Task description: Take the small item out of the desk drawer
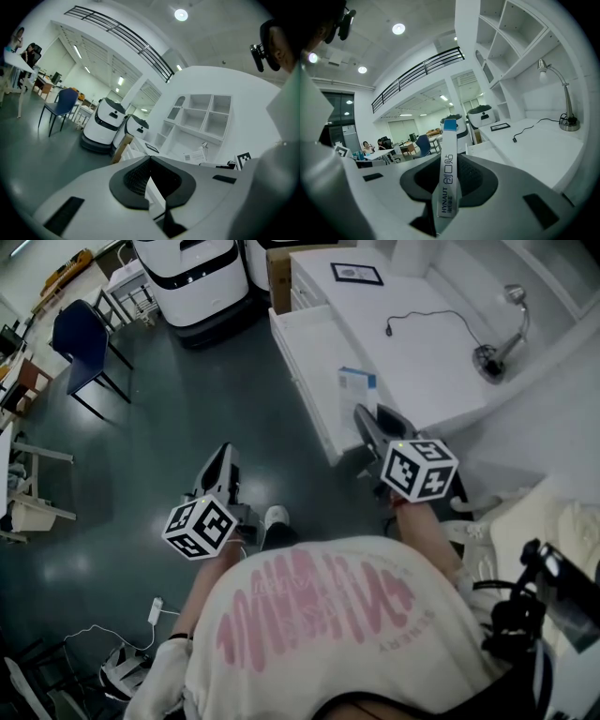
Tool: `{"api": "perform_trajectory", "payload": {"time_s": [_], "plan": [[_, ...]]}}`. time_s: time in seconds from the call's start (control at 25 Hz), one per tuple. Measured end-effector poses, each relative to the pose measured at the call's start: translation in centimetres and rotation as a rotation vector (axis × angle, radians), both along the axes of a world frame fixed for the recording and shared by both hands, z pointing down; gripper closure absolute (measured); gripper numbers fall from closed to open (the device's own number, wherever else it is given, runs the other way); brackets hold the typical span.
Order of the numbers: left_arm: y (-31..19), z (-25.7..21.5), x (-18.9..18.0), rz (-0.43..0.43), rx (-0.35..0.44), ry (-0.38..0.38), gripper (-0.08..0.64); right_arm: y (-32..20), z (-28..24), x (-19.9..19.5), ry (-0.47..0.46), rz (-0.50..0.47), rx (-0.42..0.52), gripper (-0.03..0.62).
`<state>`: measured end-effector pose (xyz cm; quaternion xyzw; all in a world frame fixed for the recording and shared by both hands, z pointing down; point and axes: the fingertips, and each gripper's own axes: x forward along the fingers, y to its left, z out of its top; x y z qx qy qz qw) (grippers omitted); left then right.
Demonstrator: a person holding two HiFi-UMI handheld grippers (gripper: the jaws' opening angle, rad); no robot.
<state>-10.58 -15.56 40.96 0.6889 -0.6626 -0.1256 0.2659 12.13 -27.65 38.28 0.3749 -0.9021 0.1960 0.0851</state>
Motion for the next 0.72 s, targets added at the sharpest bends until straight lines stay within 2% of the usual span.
{"api": "perform_trajectory", "payload": {"time_s": [0.28, 0.72], "plan": [[2.7, 0.5, 1.6, -0.022, -0.006, 0.004, 0.531, 1.7, 1.0, 1.5, 0.01, -0.018, -0.017, 0.494], [4.2, 0.5, 1.8, -0.032, -0.004, 0.002, 0.531, 3.0, 1.4, 2.0, 0.013, -0.022, -0.018, 0.494]]}}
